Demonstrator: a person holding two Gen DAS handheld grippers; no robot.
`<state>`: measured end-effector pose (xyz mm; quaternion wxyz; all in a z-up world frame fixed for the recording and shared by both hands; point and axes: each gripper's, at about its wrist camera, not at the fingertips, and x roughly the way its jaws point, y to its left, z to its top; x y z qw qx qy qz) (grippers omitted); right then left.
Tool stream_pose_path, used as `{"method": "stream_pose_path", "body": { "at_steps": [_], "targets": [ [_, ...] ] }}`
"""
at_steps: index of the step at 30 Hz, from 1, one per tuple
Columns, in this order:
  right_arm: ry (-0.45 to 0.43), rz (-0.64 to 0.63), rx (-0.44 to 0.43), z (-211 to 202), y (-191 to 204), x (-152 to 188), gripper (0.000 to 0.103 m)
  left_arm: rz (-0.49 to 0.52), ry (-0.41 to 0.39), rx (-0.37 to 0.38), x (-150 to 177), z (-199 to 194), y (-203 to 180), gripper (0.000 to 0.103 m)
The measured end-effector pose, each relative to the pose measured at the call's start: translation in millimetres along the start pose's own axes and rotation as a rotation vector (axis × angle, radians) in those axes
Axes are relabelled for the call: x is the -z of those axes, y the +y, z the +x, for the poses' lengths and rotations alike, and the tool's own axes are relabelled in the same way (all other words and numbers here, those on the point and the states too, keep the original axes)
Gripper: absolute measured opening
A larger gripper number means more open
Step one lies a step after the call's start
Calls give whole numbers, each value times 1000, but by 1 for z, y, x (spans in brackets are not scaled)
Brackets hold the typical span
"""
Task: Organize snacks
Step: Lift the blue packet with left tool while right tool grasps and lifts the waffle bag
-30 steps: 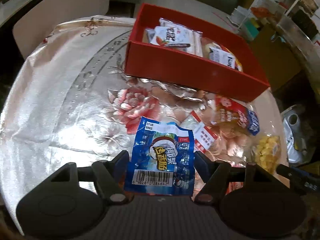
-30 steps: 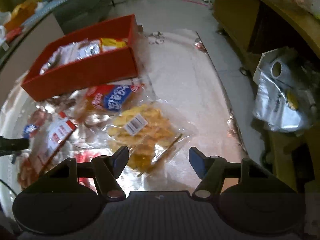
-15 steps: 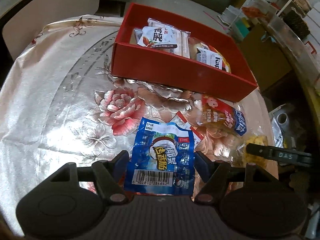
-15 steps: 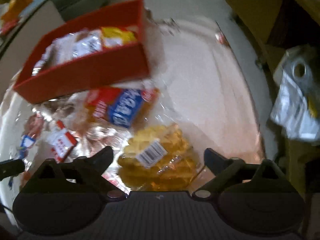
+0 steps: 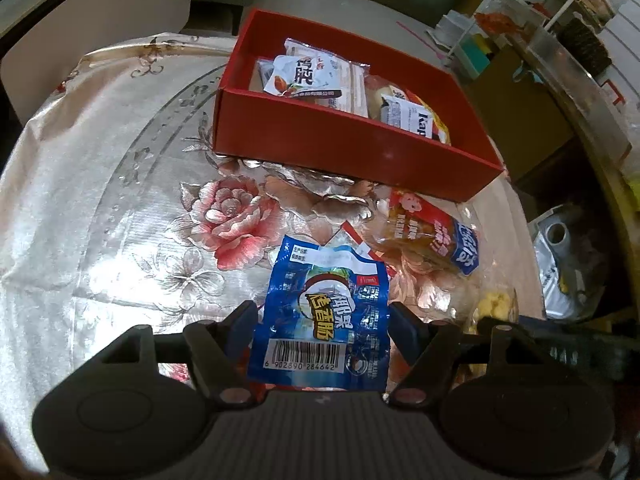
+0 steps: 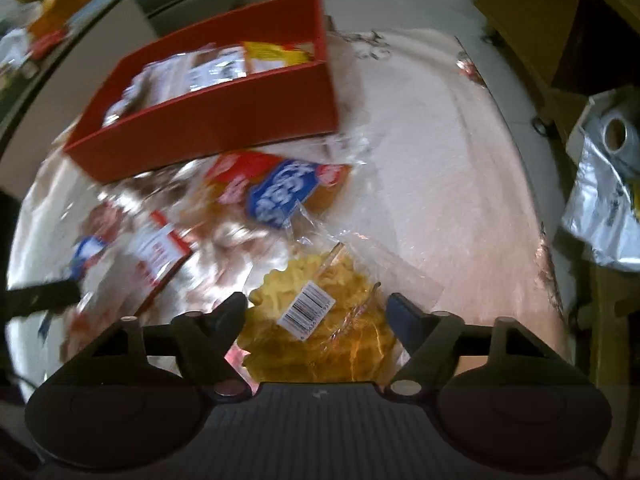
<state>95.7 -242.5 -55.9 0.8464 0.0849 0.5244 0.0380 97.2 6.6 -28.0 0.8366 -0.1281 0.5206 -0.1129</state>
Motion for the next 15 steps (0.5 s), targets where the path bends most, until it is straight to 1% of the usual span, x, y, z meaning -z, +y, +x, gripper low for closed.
{"method": "stream_pose_path", "body": {
  "at_steps": [5, 7, 9, 15],
  "targets": [
    [-6, -64, -16, -14, 12, 17, 77, 24, -4, 11, 3, -5, -5, 64],
    [-16, -77, -6, -17, 16, 21, 76, 27, -5, 12, 3, -6, -7, 64],
    [-33, -73, -17, -22, 19, 19, 76, 33, -12, 14, 4, -8, -8, 64],
    [-118, -84, -51, -39, 31, 7, 76, 38, -38, 12, 1, -12, -12, 64]
  ]
}}
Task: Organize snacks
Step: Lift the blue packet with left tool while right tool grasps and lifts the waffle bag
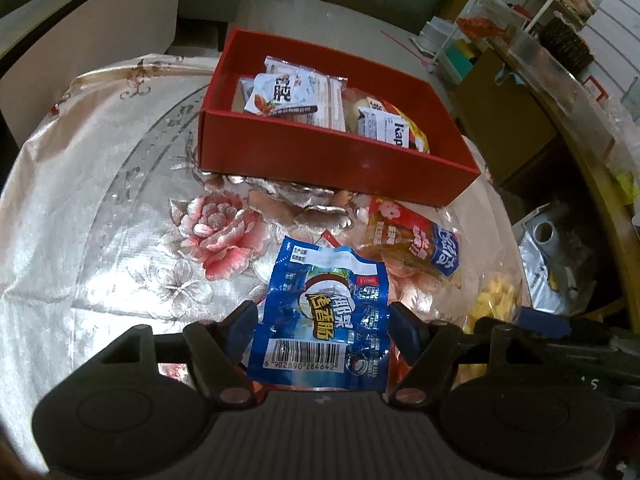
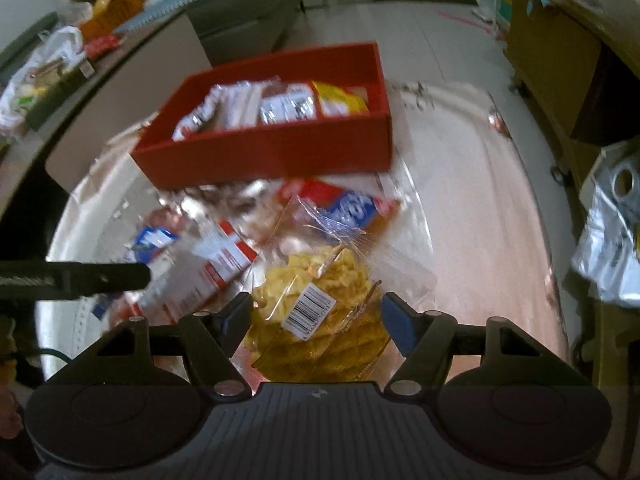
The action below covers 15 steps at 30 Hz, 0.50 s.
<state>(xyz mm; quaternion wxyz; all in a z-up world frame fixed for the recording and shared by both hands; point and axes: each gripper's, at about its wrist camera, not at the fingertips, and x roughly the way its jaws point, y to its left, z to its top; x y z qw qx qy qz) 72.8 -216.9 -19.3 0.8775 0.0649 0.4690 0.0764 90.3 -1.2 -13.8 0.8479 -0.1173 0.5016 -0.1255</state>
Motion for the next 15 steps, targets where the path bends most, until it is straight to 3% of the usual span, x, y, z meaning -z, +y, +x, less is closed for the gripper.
{"method": "stream_pose_path", "body": {
  "at_steps": [15],
  "targets": [
    [-95, -43, -20, -13, 17, -25, 76, 53, -87, -57, -15, -5, -16, 64]
  ]
}}
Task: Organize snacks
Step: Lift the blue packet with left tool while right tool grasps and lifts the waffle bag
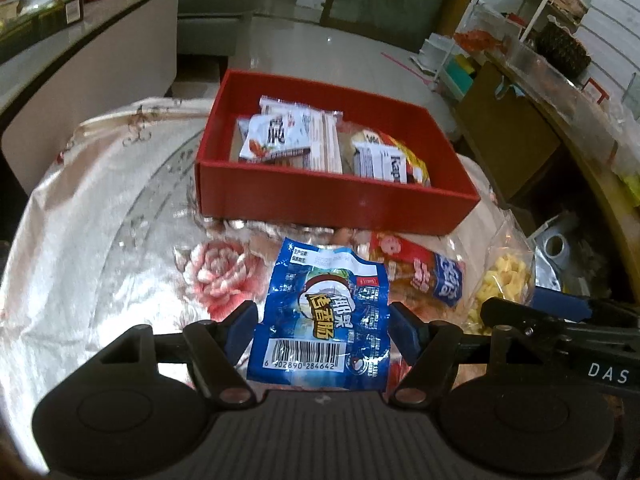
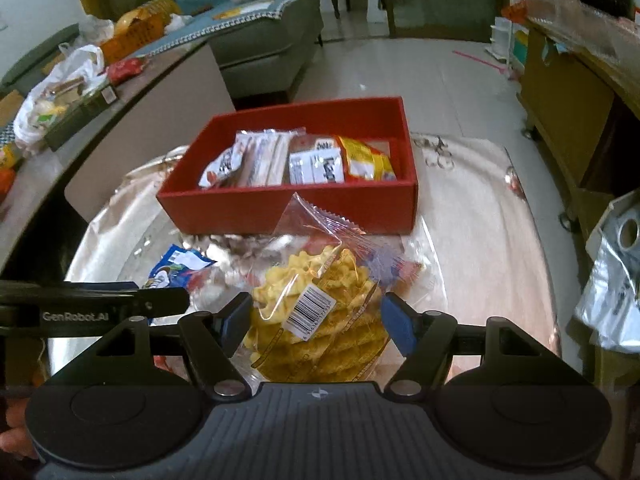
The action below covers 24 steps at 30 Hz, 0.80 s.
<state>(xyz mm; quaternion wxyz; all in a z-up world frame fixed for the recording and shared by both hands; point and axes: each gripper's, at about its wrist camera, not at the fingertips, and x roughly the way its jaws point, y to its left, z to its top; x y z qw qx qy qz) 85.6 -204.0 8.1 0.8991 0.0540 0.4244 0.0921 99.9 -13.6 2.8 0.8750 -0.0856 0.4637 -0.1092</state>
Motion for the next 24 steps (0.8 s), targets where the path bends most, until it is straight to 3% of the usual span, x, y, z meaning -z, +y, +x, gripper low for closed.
{"method": "stream_pose_path", "body": {
  "at_steps": [24],
  "targets": [
    [-92, 2, -13, 3, 2, -47, 76, 53, -106, -65, -38, 6, -14, 64]
  ]
}}
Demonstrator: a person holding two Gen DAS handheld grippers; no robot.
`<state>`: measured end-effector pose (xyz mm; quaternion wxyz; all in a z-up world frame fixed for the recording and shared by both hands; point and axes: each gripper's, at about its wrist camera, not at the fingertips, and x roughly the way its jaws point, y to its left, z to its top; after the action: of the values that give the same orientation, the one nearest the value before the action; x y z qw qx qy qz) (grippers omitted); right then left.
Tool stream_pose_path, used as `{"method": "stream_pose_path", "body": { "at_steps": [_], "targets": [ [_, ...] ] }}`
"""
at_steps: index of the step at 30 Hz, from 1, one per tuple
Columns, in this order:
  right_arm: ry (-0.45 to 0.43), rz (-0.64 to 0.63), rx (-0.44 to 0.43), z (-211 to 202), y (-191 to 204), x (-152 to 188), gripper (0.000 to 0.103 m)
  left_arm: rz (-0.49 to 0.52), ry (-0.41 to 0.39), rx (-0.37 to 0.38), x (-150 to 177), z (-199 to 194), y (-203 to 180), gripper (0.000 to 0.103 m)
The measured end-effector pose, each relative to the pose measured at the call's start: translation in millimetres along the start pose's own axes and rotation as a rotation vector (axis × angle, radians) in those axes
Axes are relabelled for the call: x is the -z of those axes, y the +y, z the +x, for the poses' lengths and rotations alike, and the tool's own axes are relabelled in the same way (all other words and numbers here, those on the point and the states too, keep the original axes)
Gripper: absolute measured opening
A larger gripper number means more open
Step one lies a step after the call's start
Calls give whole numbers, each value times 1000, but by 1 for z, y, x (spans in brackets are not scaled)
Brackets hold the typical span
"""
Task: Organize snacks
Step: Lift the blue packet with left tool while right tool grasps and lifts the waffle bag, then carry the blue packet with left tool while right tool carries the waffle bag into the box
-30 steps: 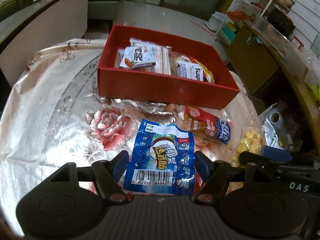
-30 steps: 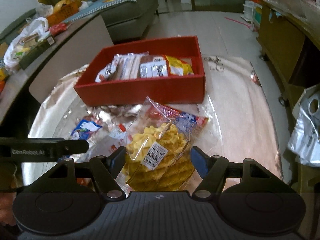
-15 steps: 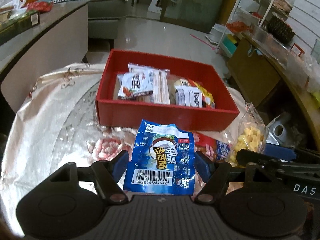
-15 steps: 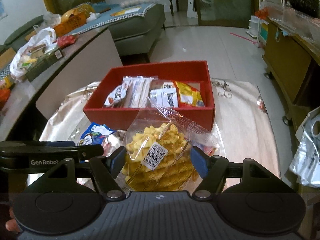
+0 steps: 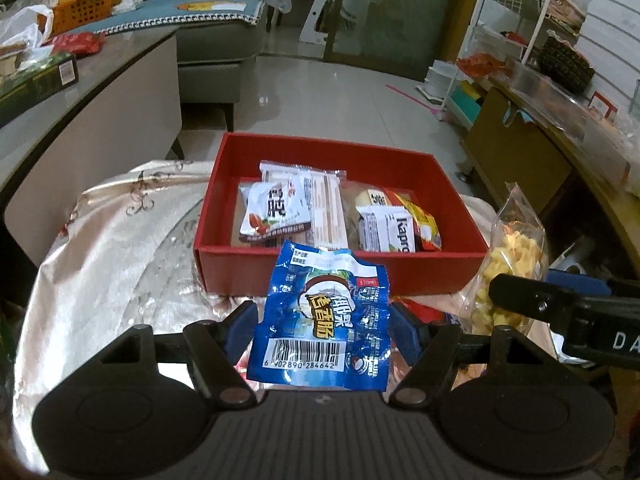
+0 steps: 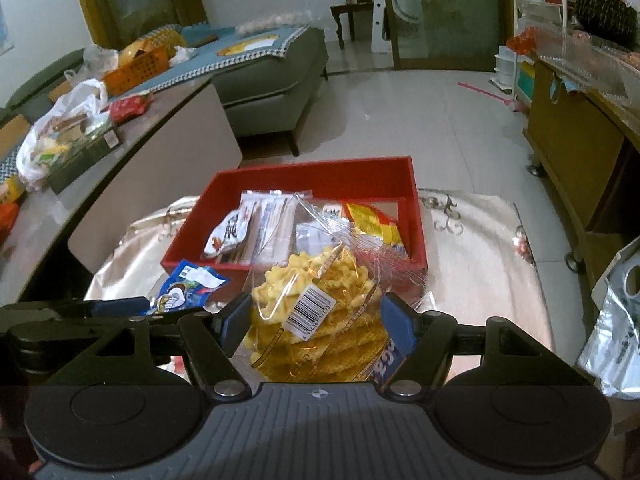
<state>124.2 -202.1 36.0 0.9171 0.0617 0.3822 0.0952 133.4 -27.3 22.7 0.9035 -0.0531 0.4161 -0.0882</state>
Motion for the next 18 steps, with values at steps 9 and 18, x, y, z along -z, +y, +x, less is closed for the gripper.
{"method": "stream_pose_path", "body": {
  "at_steps": [9, 18],
  "targets": [
    [-21, 3, -3, 7, -3, -15, 76, -2, -14, -3, -17, 12, -5, 64],
    [-14, 17, -2, 26, -6, -32, 76, -8, -22, -4, -37, 28, -8, 64]
  ]
}}
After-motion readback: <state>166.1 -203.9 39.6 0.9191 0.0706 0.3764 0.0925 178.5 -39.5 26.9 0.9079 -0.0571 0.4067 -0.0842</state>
